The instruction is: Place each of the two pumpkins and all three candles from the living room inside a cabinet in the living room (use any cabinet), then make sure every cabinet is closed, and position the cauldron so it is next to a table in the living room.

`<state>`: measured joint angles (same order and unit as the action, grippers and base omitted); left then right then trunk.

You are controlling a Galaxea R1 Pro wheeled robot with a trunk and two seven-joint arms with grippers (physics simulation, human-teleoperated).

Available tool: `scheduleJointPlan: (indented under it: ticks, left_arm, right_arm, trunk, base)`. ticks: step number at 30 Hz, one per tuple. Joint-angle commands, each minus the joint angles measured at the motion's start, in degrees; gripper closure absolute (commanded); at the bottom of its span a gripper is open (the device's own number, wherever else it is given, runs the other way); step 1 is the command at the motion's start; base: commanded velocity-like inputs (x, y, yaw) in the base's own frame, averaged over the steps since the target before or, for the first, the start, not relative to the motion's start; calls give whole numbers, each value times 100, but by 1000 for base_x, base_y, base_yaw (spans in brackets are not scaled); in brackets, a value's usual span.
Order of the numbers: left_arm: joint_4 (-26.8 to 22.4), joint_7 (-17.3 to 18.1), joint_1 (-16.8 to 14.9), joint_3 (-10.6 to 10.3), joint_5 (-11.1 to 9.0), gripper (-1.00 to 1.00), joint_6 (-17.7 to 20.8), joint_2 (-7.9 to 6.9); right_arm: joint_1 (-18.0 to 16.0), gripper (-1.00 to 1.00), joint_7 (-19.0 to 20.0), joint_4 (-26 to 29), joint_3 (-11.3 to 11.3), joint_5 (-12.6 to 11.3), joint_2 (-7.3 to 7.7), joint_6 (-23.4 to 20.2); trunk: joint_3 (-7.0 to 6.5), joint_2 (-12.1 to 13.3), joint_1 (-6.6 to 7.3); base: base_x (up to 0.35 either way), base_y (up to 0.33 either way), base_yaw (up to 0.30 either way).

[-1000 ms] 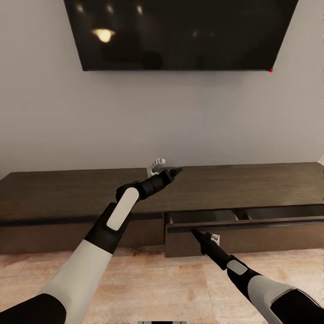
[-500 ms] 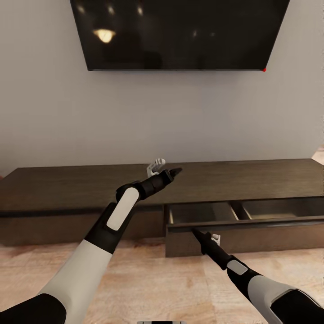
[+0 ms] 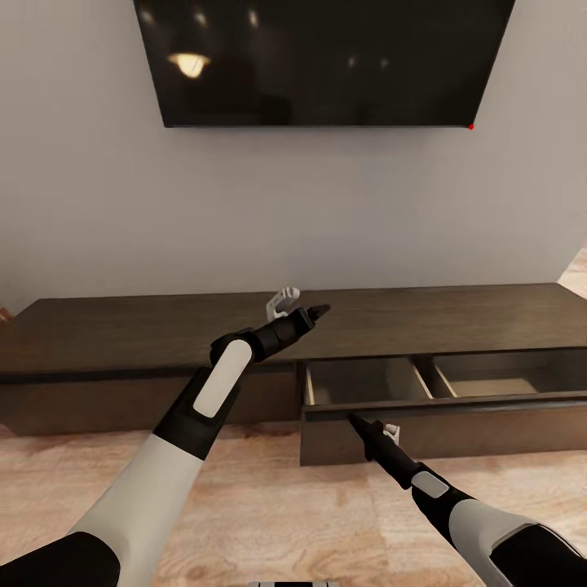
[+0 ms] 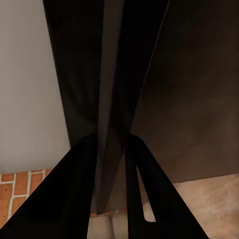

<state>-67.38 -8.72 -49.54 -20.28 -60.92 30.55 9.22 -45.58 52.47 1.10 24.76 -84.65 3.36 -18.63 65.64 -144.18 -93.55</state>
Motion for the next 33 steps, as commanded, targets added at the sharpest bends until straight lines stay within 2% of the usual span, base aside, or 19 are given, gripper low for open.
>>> scheduleJointPlan:
  ticks: [1,14,33]
  left_arm:
    - [9,-50,-3,-3,-61,-100,12,1]
    - [67,-50,-3,-9,-61,-100,12,2]
    - [100,-50,-3,-11,-61,-100,12,10]
  right_arm:
    - [-3,100,35,22,231,-26,-2,-97]
    - [-3,100,35,22,232,-25,-2,-97]
    - [-3,100,35,25,232,-19,-2,-97]
  trunk:
    - [4,-3,2]
    - [4,-3,2]
    - [4,-3,2]
  base:
    - [-9,0,0]
    - [-240,0,0]
    - [-40,0,0]
